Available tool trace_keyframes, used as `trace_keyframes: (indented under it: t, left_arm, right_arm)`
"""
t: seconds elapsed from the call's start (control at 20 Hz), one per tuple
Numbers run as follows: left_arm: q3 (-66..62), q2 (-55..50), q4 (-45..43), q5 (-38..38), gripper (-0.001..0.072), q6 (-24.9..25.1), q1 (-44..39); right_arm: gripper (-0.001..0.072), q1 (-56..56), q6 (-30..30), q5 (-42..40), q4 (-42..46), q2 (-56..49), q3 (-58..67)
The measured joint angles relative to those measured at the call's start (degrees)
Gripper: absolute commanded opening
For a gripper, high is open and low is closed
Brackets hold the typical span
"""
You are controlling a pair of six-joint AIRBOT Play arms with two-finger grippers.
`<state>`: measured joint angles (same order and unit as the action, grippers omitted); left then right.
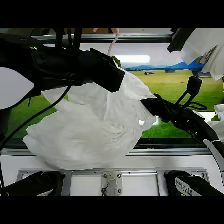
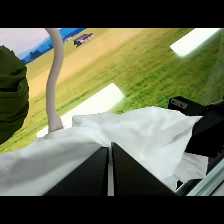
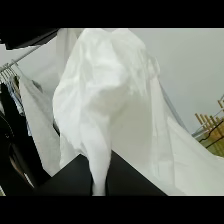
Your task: Fold the clothes and pants, and hang the long-sleeved shirts on hangers.
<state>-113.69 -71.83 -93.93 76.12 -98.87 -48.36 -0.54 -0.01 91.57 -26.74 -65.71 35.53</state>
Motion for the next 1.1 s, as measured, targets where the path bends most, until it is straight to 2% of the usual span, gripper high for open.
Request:
trace_keyframes:
  t: [0.5, 0.55, 0.6, 0.65, 0.9, 1.1]
  left_arm:
    - [5.2, 1.8, 2.8, 1.7, 0.0029, 1.7, -0.4]
    - [5.4, 1.9, 2.9, 1.7, 0.0233, 1.8, -0.4]
    - [5.5, 2.1, 2.9, 1.7, 0.0472, 1.8, -0.4]
    - [5.6, 2.2, 3.0, 1.7, 0.0521, 1.7, -0.4]
    - [5.9, 3.8, 2.7, 1.9, 0.0521, 1.7, 0.1]
    - [5.9, 7.8, 2.3, 1.7, 0.052, 0.3, 3.5]
  right_arm:
    - [0.0011, 0.0, 0.7, 0.0, 0.0, 0.0, 0.0]
    - [0.0011, 0.0, 0.7, 0.0, 0.0, 0.0, 0.0]
    - [0.0011, 0.0, 0.7, 0.0, 0.0, 0.0, 0.0]
    - [0.0011, 0.0, 0.8, 0.0, -0.1, 0.0, 0.0]
    - [0.0011, 0.0, 0.9, 0.2, -0.1, 0.0, 0.0]
    - [0.0011, 0.0, 0.9, 0.4, -1.1, 0.0, 0.0]
